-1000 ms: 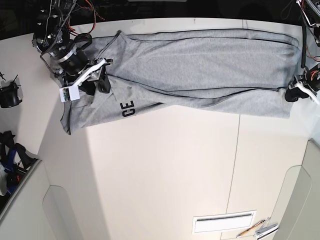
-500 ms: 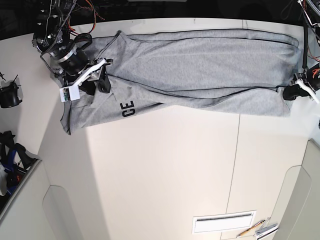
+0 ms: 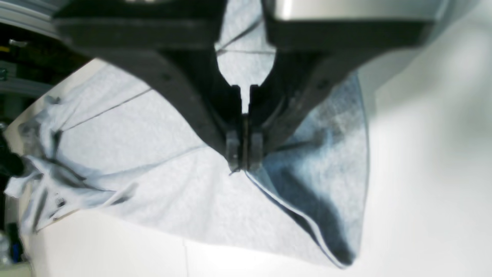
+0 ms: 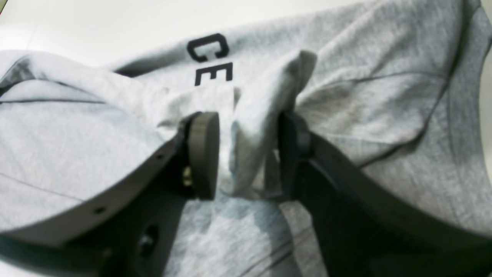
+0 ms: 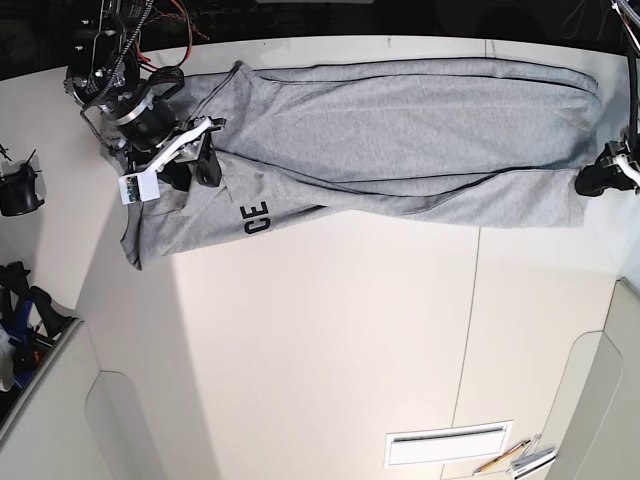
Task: Fold the T-shirt properly
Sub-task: 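Release the shirt edge with the left gripper and shift it along the edge, then regrasp the shirt edge with the left gripper near the shoulder end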
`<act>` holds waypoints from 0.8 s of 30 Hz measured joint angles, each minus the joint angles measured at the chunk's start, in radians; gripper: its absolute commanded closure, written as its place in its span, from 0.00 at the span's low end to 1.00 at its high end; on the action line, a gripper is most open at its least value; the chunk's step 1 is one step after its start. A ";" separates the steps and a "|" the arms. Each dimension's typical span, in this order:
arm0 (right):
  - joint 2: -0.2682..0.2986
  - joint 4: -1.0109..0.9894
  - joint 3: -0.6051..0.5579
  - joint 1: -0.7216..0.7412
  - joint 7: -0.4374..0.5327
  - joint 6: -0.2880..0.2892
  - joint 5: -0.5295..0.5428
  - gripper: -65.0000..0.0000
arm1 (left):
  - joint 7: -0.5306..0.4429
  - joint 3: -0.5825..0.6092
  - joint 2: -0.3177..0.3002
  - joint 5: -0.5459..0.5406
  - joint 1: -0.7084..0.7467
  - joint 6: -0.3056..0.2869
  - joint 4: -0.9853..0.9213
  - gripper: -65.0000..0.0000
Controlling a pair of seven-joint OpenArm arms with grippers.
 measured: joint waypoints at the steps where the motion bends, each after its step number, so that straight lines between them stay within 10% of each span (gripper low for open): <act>1: 0.000 0.000 0.000 0.000 0.000 0.000 0.000 0.61 | 0.001 -0.006 -0.006 -0.005 0.013 0.000 0.000 1.00; 17: 0.000 0.000 0.000 0.000 0.000 0.000 -0.004 0.61 | 0.004 -0.025 -0.036 -0.047 0.176 -0.002 0.001 0.99; 24: 0.000 0.000 0.000 0.000 0.000 0.000 -0.004 0.61 | 0.003 -0.025 -0.038 -0.077 0.176 -0.002 0.001 0.74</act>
